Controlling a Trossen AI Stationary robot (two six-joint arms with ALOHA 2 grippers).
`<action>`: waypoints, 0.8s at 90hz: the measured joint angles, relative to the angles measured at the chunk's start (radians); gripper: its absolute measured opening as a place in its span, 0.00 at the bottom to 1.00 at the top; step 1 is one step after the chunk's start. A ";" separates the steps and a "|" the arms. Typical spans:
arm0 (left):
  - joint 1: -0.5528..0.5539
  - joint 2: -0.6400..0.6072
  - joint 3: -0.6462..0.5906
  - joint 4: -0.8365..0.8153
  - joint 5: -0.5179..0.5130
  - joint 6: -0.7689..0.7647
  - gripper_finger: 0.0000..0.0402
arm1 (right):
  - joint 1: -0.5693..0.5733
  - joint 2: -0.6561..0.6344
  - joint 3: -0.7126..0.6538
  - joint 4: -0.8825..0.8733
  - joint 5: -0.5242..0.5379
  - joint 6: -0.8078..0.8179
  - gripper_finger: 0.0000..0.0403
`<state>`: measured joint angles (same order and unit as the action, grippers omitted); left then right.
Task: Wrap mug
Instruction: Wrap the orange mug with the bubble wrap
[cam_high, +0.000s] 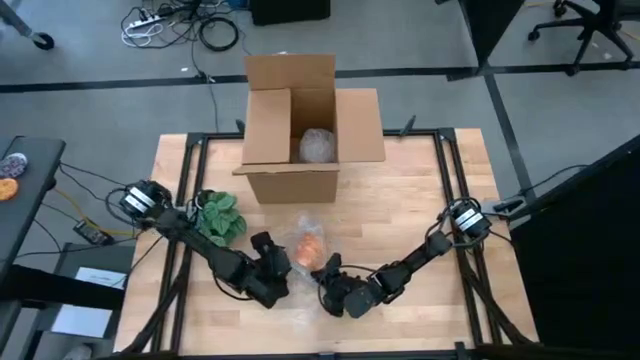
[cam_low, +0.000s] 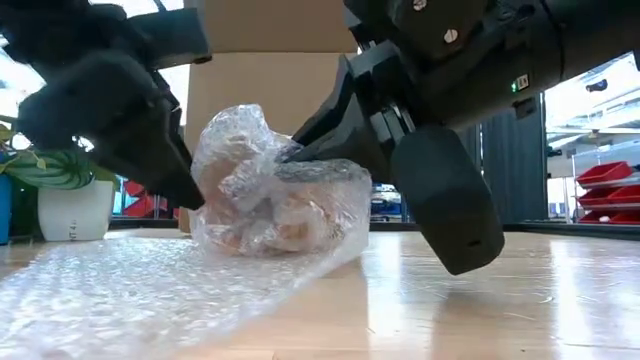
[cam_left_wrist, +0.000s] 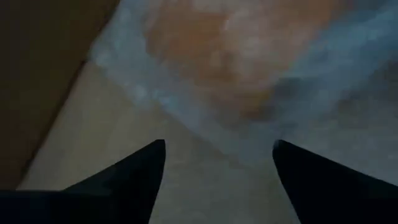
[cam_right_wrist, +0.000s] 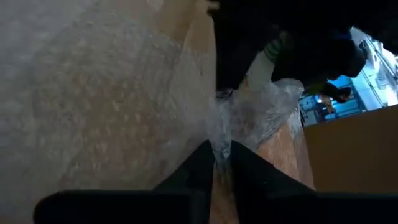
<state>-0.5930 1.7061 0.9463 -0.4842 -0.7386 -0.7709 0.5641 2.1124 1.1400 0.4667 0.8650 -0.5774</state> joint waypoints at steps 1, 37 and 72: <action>0.000 0.002 0.000 -0.003 -0.006 -0.006 0.71 | -0.001 0.000 0.000 0.000 -0.002 0.000 0.07; 0.055 0.137 -0.004 0.316 -0.025 0.092 0.71 | -0.074 -0.007 0.002 -0.011 -0.106 0.129 0.25; 0.053 0.140 0.002 0.342 0.015 0.111 0.71 | -0.080 -0.007 0.059 -0.081 -0.019 0.239 0.30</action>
<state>-0.5400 1.8458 0.9485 -0.1427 -0.7232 -0.6604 0.4843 2.1056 1.1995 0.3856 0.8464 -0.3384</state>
